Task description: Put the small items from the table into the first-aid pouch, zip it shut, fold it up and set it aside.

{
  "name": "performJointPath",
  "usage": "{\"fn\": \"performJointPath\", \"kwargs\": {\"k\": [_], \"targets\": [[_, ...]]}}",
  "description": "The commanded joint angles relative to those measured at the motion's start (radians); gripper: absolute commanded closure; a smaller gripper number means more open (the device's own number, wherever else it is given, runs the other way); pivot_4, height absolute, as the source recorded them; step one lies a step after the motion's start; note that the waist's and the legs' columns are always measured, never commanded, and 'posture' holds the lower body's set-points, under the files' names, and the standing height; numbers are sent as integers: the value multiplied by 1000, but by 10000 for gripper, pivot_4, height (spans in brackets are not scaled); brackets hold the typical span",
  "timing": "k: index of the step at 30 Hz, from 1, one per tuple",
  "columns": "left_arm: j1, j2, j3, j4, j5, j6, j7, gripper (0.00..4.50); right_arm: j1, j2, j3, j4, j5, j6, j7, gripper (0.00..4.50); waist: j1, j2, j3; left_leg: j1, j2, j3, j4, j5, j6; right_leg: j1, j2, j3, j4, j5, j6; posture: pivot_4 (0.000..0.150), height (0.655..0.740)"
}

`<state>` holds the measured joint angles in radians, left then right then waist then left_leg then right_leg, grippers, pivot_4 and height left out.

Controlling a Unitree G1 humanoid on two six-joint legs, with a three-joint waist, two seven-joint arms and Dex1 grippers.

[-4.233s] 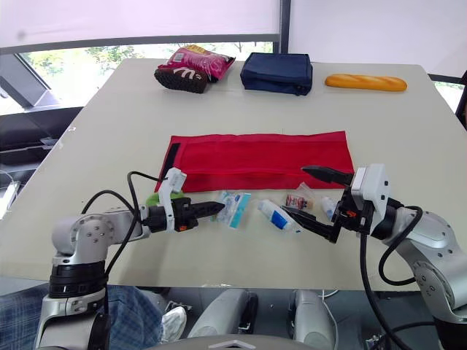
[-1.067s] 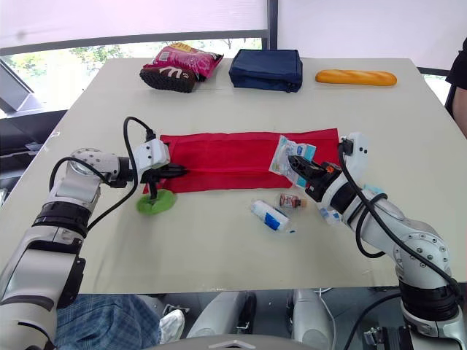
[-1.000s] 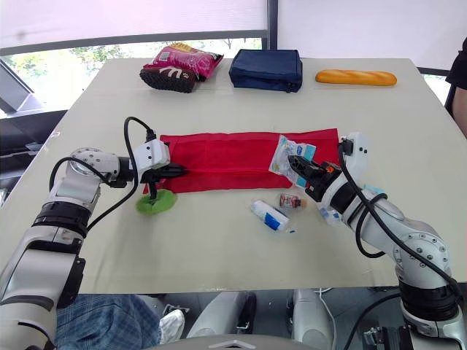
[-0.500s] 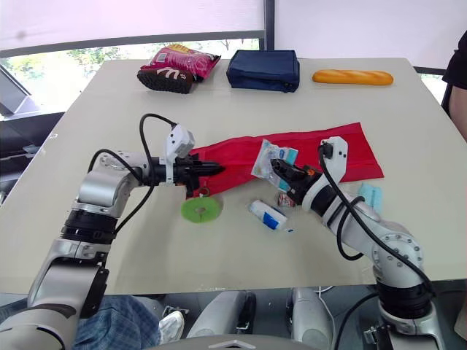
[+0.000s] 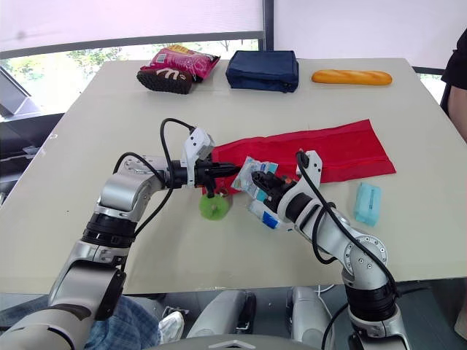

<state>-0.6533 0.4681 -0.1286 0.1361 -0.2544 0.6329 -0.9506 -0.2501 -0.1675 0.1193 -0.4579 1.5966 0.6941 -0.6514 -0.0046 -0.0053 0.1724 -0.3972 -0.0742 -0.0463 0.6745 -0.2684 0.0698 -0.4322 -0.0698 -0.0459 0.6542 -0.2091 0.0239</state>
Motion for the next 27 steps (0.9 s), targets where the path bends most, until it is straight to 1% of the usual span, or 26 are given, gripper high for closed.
{"fn": "performJointPath", "kwargs": {"k": [1, 6, 15, 20, 27], "targets": [[-14, -24, 6, -46, -12, -8, 31, 44804, 9, 5, -3, -3, -52, -6, 38, 44218, -1, 0, 0, 0, 0, 0, 0, 0, 0, 0, 0, 0, 0, 0, 0, 1500, 7395], [2, -53, -18, -56, -12, -30, 32, 44804, 15, 46, -38, 66, -118, -43, 90, 44218, -6, 0, 0, 0, 0, 1, 0, 0, 0, -1, 0, 1, 2, 0, 0, 1500, 7395], [-10, -77, -52, -35, -6, -66, 25, 44804, -30, 175, -118, 162, -168, -99, 112, 44218, -7, 0, 0, 1, 0, 3, 0, 0, 0, -2, 0, 3, 3, 0, 0, 1500, 7395], [-28, -106, -37, -19, -25, -47, 37, 44804, -40, 226, -118, 197, -226, -102, 117, 44218, -6, 0, 0, 1, 0, 3, 0, 0, 0, -2, 0, 3, 3, 0, 0, 1500, 7395], [-31, -142, -10, -48, -54, -2, 65, 44804, -53, 276, -103, 261, -313, -77, 172, 44218, -8, 0, 0, 1, 0, 4, 0, 0, 0, -2, 1, 4, 3, 0, 0, 1500, 7395]]}}
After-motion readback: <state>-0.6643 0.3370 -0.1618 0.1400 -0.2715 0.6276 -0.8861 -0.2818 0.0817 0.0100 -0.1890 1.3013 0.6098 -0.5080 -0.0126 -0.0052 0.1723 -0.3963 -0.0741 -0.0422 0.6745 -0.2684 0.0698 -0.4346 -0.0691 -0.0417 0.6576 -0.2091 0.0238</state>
